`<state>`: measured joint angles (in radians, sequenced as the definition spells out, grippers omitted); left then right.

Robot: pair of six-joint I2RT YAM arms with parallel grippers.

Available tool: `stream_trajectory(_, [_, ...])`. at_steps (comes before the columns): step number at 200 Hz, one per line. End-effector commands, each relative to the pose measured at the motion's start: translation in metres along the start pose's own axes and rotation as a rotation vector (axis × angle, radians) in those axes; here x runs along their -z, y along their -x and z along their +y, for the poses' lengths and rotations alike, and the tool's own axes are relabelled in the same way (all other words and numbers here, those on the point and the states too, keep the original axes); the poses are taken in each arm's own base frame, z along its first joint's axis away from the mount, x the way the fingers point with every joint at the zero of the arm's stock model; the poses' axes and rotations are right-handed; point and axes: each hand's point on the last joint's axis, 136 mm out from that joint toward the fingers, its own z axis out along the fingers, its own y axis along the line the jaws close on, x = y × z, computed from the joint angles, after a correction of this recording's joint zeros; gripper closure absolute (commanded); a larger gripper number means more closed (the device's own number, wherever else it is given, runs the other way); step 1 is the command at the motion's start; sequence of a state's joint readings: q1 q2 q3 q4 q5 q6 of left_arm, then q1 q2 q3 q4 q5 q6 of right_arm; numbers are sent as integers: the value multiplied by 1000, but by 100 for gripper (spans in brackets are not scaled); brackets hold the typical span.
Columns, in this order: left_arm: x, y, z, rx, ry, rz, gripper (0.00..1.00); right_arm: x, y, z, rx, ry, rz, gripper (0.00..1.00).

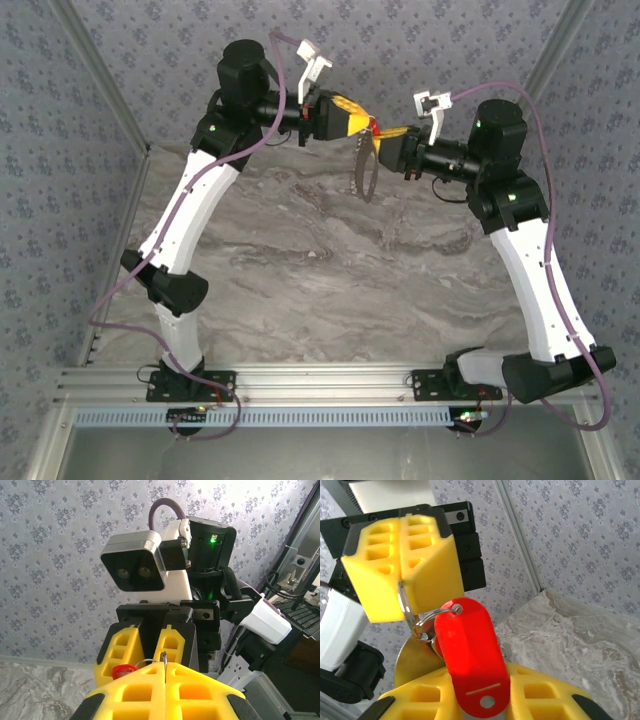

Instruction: Put the keys on the keyring

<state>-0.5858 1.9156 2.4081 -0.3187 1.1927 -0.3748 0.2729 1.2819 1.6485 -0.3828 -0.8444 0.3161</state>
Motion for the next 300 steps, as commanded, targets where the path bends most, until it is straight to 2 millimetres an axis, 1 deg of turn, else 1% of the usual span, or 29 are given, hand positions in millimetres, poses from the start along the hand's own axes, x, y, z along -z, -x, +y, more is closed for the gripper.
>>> stream_trajectory(1, [-1, 9, -20, -65, -48, -2, 100, 4, 16, 8, 50, 0, -39, 82])
stream_trajectory(17, [-1, 9, -21, -67, -50, -2, 100, 5, 16, 8, 52, -2, -40, 87])
stream_trajectory(42, [-1, 9, -22, -67, -50, -2, 100, 7, 16, 7, 53, -13, -41, 100])
stream_trajectory(83, [0, 8, -21, -70, -46, 1, 100, 14, 16, 1, 55, -46, -47, 100])
stream_trajectory(116, [2, 9, -21, -74, -38, 1, 100, 25, 15, -4, 49, -81, -54, 100])
stream_trajectory(162, [3, 9, -20, -77, -33, -1, 100, 33, 15, -2, 51, -87, -64, 100])
stream_trajectory(193, [3, 9, -19, -74, -31, -1, 100, 39, 21, -1, 37, -72, -100, 100])
stream_trajectory(231, [3, 9, -21, -76, -32, -1, 100, 38, 26, 1, 19, -36, -124, 100])
stream_trajectory(252, [4, 9, -20, -74, -30, 0, 100, 39, 32, 3, 10, -16, -149, 100])
stream_trajectory(271, [3, 9, -20, -74, -30, 0, 100, 36, 35, 3, -3, 10, -152, 100])
stream_trajectory(300, [3, 10, -21, -78, -31, -2, 100, 27, 27, 1, -26, 39, -119, 100])
